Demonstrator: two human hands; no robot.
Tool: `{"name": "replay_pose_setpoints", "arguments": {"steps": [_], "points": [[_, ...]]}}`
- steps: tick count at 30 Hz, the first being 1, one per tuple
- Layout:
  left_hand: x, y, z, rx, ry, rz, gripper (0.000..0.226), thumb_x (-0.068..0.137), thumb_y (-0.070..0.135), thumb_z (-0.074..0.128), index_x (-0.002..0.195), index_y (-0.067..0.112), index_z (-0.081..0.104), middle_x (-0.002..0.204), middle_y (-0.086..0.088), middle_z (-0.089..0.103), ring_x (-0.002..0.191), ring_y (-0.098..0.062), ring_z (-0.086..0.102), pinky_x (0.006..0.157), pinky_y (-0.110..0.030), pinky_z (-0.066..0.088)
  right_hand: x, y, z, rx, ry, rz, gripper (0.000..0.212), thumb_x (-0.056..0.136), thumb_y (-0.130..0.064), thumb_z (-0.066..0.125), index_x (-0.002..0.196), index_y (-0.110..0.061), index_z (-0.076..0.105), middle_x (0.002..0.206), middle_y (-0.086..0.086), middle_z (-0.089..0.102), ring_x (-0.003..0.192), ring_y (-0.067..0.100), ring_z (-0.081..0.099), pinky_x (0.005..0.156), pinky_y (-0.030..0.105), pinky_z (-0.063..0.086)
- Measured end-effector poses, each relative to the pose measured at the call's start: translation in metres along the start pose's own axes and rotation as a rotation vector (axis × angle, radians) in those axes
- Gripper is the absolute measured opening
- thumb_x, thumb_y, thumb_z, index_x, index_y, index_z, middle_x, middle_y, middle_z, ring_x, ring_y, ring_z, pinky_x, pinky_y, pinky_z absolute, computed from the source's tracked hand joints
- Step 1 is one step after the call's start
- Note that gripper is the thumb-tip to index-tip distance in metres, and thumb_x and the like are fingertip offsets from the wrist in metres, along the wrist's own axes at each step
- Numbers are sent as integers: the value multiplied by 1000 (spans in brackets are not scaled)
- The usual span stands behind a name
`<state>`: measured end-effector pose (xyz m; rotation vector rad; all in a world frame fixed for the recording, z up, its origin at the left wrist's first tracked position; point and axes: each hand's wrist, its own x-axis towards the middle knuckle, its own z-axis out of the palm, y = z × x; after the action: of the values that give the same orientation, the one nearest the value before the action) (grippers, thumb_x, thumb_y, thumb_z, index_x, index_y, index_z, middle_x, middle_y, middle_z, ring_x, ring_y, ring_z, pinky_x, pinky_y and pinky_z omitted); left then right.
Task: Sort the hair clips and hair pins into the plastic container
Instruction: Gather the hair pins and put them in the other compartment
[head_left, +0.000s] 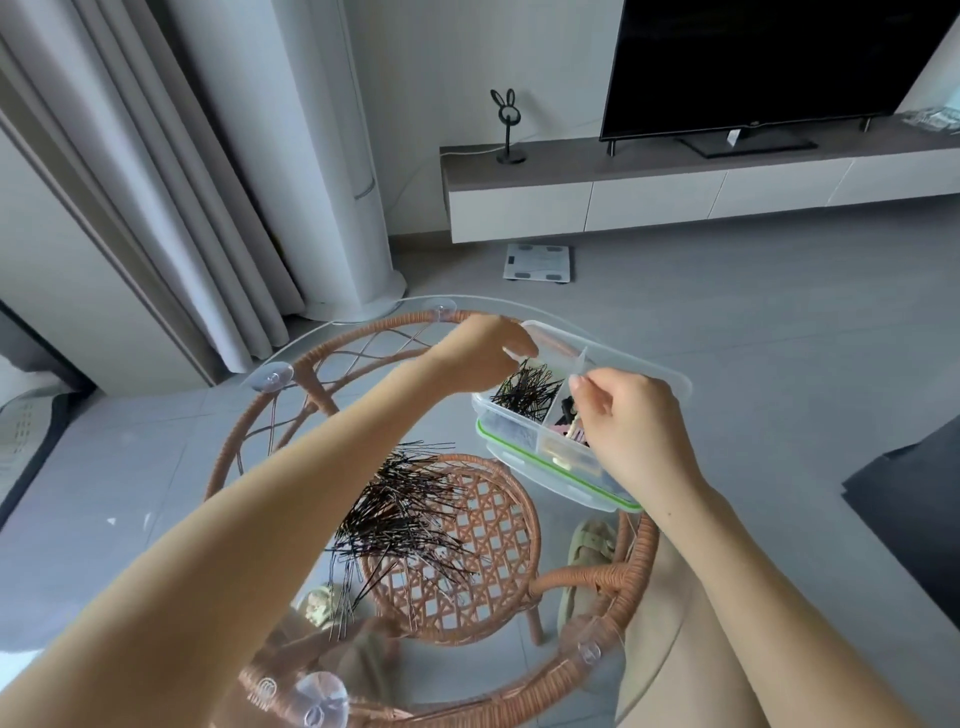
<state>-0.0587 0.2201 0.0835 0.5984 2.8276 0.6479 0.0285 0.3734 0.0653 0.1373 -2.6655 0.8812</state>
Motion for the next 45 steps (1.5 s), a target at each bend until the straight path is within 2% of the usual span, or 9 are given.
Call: {"name": "replay_pose_setpoints", "arguments": {"steps": [7, 13, 16, 19, 28, 33, 40, 42, 45], "points": [[-88, -68, -9, -20, 311, -175, 24, 91, 18, 52, 109, 17, 68, 123, -1, 65, 107, -21, 64, 93, -33, 50, -53, -29, 21, -66, -354, -143, 28, 92, -32, 51, 98, -9, 67, 85, 0, 66, 75, 16, 60, 62, 23, 40], [-177, -123, 59, 35, 411, -504, 42, 94, 38, 42, 127, 15, 56, 140, -12, 48, 132, -31, 41, 112, -47, 31, -94, -32, 66, -355, -665, 23, 87, 72, -63, 61, 135, -10, 34, 134, 10, 42, 124, 26, 42, 95, 36, 43], [-190, -122, 92, 34, 250, -558, 68, 87, 64, 15, 143, 29, 28, 155, -9, 18, 145, -31, 3, 117, -44, -5, -96, -47, 87, -386, -620, -55, 93, 66, -69, 61, 132, -7, 36, 134, 13, 43, 123, 27, 42, 99, 36, 40], [-180, -106, 103, 44, 248, -569, 77, 78, 67, 3, 145, 32, 19, 157, -9, 8, 144, -36, -9, 114, -44, -13, -89, -60, 103, -350, -591, -33, 91, 67, -66, 63, 131, -6, 37, 135, 16, 42, 123, 29, 44, 98, 36, 42], [-183, -83, 73, 183, 94, -407, 66, 79, 56, 55, 135, 25, 42, 129, -4, 49, 119, -25, 43, 100, -35, 40, -65, -71, 119, -241, -524, -149, 31, 88, -23, 60, 114, -5, 57, 109, 11, 59, 100, 29, 60, 76, 32, 46], [-181, -82, 68, 105, 181, -351, 34, 84, 22, 63, 118, 17, 60, 104, -6, 61, 94, -23, 58, 77, -26, 45, -63, -64, 126, -227, -507, -230, 21, 88, -2, 56, 108, -2, 63, 109, 12, 65, 98, 26, 62, 84, 34, 48], [-181, -90, 51, 74, 154, -374, 26, 84, 16, 65, 110, 15, 67, 101, -6, 71, 89, -22, 65, 76, -26, 49, -55, -50, 122, -191, -468, -221, 14, 85, 0, 57, 78, -7, 67, 84, 3, 68, 83, 21, 65, 102, 60, 35], [-182, -94, 45, 51, 164, -389, 24, 83, 17, 66, 106, 13, 69, 100, -5, 72, 88, -21, 66, 76, -25, 49, -51, -52, 111, -145, -472, -216, 14, 86, -3, 57, 77, -3, 67, 79, 4, 65, 82, 22, 64, 97, 53, 42], [-186, -97, 34, 20, 196, -423, 18, 82, 18, 68, 95, 8, 73, 91, -8, 75, 81, -22, 68, 73, -28, 53, -45, -58, 91, -93, -436, -237, 30, 90, -9, 55, 63, 2, 60, 64, 5, 53, 63, 20, 51, 60, 25, 38]]}}
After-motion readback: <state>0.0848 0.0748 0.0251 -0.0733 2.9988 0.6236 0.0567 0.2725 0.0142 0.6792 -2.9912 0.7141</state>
